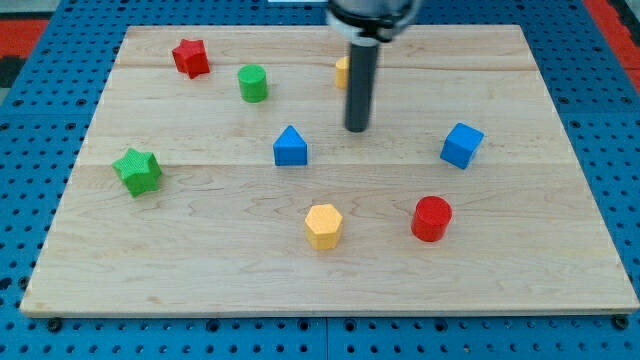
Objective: Slightly push the yellow heart towards right side
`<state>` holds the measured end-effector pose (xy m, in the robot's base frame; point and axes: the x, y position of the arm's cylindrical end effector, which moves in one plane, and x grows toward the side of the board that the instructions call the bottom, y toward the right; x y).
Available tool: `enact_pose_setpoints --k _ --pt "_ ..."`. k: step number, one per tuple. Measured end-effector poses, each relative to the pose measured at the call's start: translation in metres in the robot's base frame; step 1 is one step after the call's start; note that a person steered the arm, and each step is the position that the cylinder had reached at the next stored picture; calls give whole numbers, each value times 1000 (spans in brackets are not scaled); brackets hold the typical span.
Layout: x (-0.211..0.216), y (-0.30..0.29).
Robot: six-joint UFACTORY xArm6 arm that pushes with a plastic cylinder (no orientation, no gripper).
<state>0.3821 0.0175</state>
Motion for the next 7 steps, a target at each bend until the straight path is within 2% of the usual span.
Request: enact_pose_setpoints --k 2,3,5,6,7 --pt "-4 -6" --pt "-28 -8" --pt "-30 -10" --pt "-26 -50" --pt "-47 -77"
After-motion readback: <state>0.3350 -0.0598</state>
